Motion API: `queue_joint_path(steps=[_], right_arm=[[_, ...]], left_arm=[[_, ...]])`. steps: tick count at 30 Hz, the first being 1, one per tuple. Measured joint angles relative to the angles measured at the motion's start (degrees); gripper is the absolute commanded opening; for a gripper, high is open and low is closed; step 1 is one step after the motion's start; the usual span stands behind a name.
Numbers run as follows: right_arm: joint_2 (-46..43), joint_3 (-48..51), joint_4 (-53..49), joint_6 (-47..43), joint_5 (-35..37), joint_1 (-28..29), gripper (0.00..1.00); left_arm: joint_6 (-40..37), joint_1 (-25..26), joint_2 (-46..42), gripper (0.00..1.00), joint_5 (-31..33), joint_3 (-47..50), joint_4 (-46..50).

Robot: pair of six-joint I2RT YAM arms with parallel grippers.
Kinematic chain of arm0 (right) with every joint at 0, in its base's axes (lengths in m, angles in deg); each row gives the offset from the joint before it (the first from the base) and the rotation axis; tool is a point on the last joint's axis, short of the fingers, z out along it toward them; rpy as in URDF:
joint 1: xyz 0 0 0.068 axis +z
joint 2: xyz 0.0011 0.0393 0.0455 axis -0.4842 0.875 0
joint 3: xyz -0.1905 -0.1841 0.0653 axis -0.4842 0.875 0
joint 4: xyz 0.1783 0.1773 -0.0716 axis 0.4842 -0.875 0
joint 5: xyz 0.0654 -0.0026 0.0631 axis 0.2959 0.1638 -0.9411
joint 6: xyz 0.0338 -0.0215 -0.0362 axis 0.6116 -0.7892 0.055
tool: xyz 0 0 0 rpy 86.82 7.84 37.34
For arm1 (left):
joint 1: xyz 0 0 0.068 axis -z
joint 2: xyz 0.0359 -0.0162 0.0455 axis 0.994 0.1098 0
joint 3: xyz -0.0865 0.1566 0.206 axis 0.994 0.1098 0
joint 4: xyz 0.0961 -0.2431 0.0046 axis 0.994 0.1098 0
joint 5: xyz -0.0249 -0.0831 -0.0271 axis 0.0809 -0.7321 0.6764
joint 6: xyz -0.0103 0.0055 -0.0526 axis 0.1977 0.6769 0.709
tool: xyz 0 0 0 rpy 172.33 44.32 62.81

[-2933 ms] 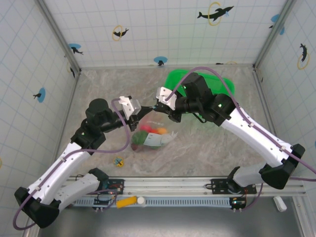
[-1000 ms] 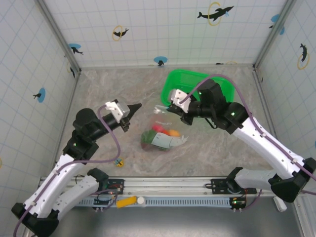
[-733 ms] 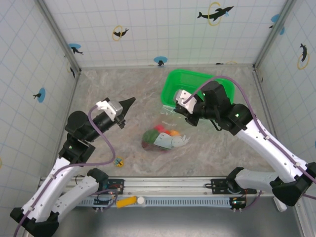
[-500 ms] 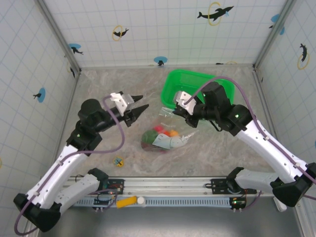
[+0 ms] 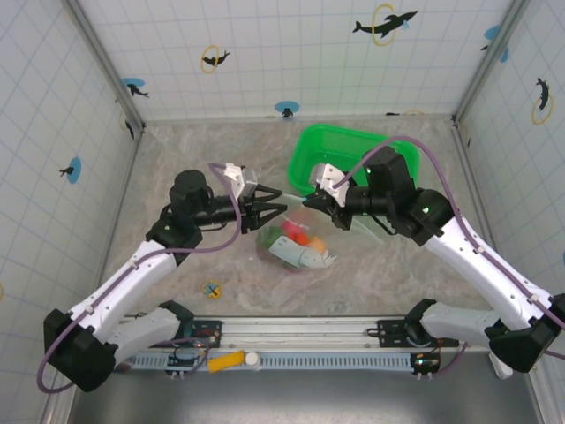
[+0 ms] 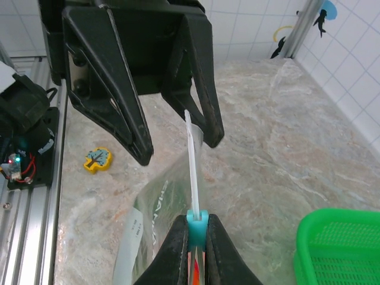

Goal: Place the food in the zip-top bag and seal the zipper

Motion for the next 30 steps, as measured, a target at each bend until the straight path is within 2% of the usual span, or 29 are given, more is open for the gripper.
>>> queue_joint_path(steps=[4, 5, 7, 9, 10, 13, 16, 19, 22, 27, 30], right_arm=[[0.0, 0.0, 0.1, 0.4, -1.1, 0.1, 0.00], [0.0, 0.0, 0.1, 0.4, -1.4, 0.1, 0.00], [0.0, 0.0, 0.1, 0.4, -1.8, 0.1, 0.00], [0.0, 0.0, 0.1, 0.5, -2.0, 0.1, 0.00], [0.0, 0.0, 0.2, 0.5, -2.1, 0.1, 0.00], [0.0, 0.0, 0.2, 0.5, -2.0, 0.1, 0.00], [0.0, 0.0, 0.3, 0.6, -1.4, 0.1, 0.17], [0.0, 0.0, 0.3, 0.6, -1.2, 0.1, 0.20], [0.0, 0.0, 0.3, 0.6, -1.4, 0.1, 0.20], [0.7, 0.0, 0.4, 0.5, -2.4, 0.3, 0.02], [0.9, 0.0, 0.5, 0.8, -2.7, 0.4, 0.00]], left_arm=[[0.2, 1.4, 1.6, 0.45, -0.9, 0.0, -2.2], [0.2, 1.5, 1.9, 0.42, -1.1, 0.0, -2.6], [0.3, 1.5, 2.3, 0.30, -1.4, 0.0, -3.4], [0.2, 1.5, 2.6, 0.08, -2.1, 0.0, -3.8], [-0.1, 1.5, 2.6, 0.00, -2.6, 0.0, -4.2], [-0.5, 1.5, 2.6, 0.00, -4.0, 0.0, -4.7], [-0.9, 1.7, 2.6, 0.00, -5.2, 0.0, -4.7], [-1.9, 2.3, 2.5, 0.00, -5.8, 0.0, -4.8], [-2.1, 2.4, 2.0, 0.00, -6.0, 0.0, -4.7], [-2.6, 2.4, 0.9, 0.00, -5.9, 0.0, -4.6], [-3.6, 2.4, 0.3, 0.00, -5.1, 0.0, -3.7]])
